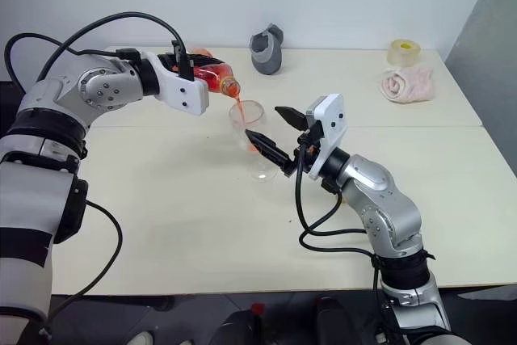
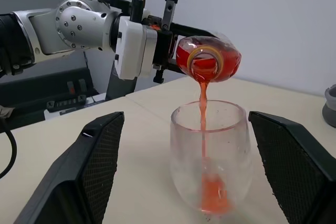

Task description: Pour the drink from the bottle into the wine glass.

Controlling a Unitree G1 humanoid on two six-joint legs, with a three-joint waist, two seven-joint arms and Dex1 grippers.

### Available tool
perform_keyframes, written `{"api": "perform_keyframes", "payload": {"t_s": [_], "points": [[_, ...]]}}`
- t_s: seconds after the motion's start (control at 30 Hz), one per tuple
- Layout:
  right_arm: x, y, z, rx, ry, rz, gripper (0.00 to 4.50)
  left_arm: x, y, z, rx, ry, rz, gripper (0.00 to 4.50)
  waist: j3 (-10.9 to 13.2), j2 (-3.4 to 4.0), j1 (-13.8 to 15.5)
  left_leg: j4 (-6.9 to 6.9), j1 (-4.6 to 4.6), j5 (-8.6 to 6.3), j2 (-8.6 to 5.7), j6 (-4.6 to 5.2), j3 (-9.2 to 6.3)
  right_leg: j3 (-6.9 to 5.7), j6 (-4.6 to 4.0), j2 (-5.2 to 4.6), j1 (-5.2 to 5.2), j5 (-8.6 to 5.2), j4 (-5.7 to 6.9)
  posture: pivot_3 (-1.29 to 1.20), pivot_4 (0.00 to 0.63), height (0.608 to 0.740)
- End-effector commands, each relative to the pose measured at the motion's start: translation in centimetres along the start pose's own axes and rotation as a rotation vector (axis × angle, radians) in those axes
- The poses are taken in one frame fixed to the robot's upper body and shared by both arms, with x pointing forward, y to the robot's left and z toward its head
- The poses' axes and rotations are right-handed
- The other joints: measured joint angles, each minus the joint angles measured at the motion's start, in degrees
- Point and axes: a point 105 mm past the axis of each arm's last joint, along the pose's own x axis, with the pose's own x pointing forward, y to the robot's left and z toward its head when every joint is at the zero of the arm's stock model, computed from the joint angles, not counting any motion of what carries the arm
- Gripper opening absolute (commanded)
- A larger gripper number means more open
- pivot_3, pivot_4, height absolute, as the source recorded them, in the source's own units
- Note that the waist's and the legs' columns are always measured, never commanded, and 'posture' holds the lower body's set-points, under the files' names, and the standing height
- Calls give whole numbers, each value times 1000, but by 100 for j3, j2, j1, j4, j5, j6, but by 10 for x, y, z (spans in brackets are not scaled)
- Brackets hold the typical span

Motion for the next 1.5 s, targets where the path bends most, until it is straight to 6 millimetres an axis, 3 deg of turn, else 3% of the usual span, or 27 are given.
{"api": "perform_keyframes", "payload": {"t_s": [0.03, 1.5], "points": [[2, 4, 12, -28, -45, 25, 4062, -8, 29, -2, 49, 12, 76, 959, 0, 0, 0, 0, 0, 0, -1, 0, -1, 0, 0, -1, 0, 0, 0, 0, 150, 740], [4, 9, 11, -21, -52, 45, 4062, -11, 37, -9, 104, 59, 75, 959, 0, 0, -10, 5, -3, 1, -24, 1, 1, 13, 16, -17, -21, -10, 40, 0, 150, 740]]}}
